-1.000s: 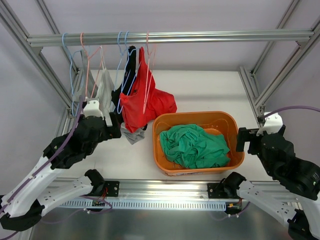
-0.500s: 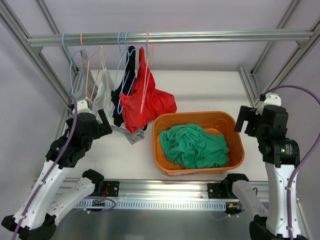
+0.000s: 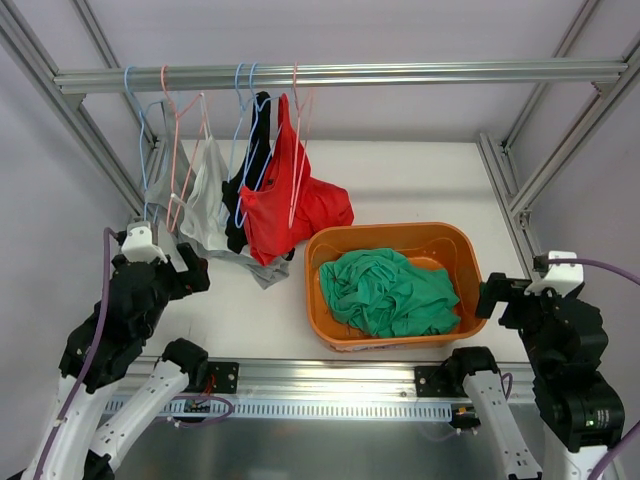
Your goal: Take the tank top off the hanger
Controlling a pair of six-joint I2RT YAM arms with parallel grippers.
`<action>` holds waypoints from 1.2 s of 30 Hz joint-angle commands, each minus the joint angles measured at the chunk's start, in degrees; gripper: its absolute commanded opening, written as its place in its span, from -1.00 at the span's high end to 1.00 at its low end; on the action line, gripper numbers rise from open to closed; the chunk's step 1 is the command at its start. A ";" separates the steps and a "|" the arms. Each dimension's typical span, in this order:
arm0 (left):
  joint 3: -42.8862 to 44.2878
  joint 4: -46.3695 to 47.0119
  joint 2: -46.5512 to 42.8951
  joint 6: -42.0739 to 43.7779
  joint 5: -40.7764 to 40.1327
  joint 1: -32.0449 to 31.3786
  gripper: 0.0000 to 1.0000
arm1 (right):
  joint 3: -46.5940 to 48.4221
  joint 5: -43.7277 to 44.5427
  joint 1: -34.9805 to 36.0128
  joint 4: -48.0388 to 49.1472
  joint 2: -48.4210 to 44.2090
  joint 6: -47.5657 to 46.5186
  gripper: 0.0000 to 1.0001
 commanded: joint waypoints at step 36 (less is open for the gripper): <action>-2.36 0.47 -1.98 1.41 -1.88 0.71 -0.97 | -0.87 7.42 6.32 -2.11 -0.57 2.53 -0.99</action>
